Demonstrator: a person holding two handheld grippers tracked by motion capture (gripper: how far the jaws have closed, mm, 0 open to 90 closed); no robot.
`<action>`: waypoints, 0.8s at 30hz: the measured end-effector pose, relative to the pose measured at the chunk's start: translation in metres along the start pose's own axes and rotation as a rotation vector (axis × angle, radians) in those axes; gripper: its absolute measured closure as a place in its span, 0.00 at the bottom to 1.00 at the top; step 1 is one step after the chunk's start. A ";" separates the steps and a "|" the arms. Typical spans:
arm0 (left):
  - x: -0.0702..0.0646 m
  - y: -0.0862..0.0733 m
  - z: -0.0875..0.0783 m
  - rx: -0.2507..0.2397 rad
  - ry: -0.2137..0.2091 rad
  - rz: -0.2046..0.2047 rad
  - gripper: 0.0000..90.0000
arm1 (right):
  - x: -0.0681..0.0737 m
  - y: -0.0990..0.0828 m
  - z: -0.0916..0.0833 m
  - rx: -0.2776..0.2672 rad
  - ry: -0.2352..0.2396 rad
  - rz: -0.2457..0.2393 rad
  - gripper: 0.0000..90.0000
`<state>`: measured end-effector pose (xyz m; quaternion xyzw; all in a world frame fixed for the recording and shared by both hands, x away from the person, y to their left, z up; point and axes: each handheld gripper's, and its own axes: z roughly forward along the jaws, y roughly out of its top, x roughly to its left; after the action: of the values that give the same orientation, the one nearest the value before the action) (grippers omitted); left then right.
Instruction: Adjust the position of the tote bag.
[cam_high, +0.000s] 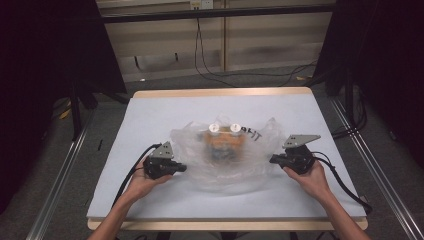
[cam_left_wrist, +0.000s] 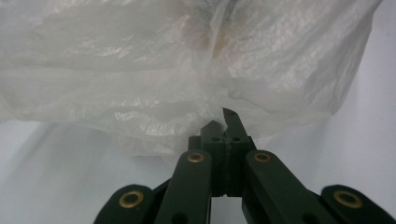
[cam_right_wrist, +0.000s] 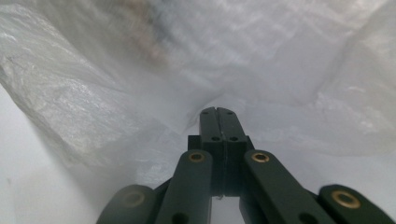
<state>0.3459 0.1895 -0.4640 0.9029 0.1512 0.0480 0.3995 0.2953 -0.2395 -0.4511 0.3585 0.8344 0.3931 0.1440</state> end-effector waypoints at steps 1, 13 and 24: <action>0.001 0.000 0.001 0.009 0.009 -0.002 1.00 | 0.001 -0.002 0.002 0.008 0.007 0.000 1.00; 0.011 -0.013 0.006 0.060 0.045 -0.041 1.00 | -0.008 -0.018 0.017 0.114 -0.057 -0.010 1.00; 0.008 -0.019 -0.006 -0.018 0.023 -0.082 0.99 | -0.016 -0.022 0.009 0.066 -0.039 0.036 0.97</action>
<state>0.3476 0.2082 -0.4745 0.8917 0.1923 0.0432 0.4074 0.3002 -0.2560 -0.4744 0.3856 0.8373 0.3609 0.1411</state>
